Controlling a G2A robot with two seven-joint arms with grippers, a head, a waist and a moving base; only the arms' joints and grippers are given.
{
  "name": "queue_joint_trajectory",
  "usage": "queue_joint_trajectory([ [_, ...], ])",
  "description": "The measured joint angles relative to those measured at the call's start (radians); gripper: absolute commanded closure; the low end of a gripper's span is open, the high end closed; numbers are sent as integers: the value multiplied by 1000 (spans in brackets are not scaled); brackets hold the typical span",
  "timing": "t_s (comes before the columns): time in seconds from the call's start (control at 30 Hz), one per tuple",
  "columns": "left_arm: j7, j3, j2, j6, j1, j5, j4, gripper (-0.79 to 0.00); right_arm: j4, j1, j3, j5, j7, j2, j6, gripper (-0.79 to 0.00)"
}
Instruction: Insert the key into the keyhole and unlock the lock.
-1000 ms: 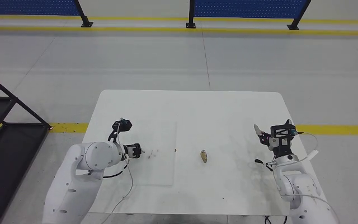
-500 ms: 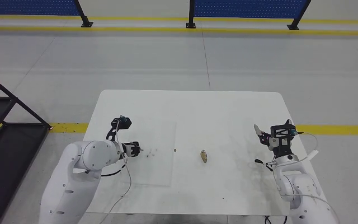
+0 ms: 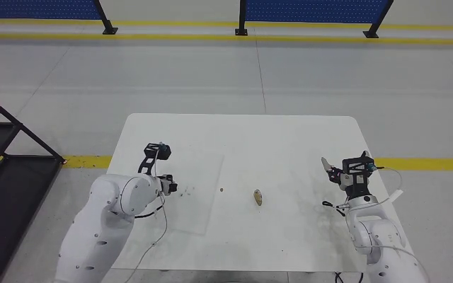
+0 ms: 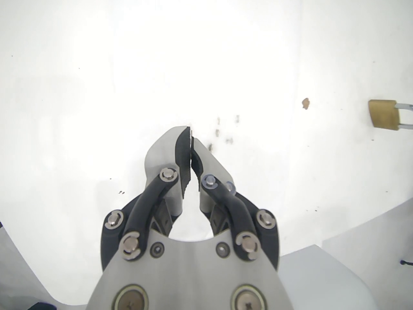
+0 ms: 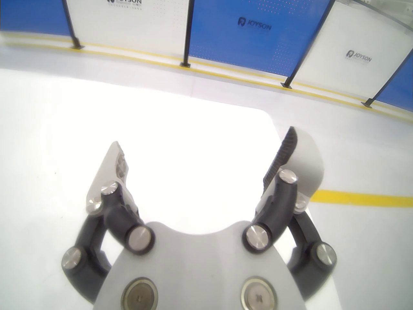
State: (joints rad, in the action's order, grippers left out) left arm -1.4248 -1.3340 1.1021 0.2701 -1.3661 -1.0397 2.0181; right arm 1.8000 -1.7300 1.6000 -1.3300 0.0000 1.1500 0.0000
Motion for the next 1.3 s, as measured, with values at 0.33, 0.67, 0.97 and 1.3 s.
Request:
queue_joint_trajectory([
  [0.33,68,-106,3,11,-14,196,44,0,0,0,0,0,0,0,0,-785],
  [0.67,156,-413,2,-213,-122,854,-67,0,0,0,0,0,0,0,0,-785],
  [0.97,-2,-454,-9,-435,-56,1279,-379,0,0,0,0,0,0,0,0,-785],
  [1.3,-111,-438,-25,-504,46,1468,-520,0,0,0,0,0,0,0,0,-785],
])
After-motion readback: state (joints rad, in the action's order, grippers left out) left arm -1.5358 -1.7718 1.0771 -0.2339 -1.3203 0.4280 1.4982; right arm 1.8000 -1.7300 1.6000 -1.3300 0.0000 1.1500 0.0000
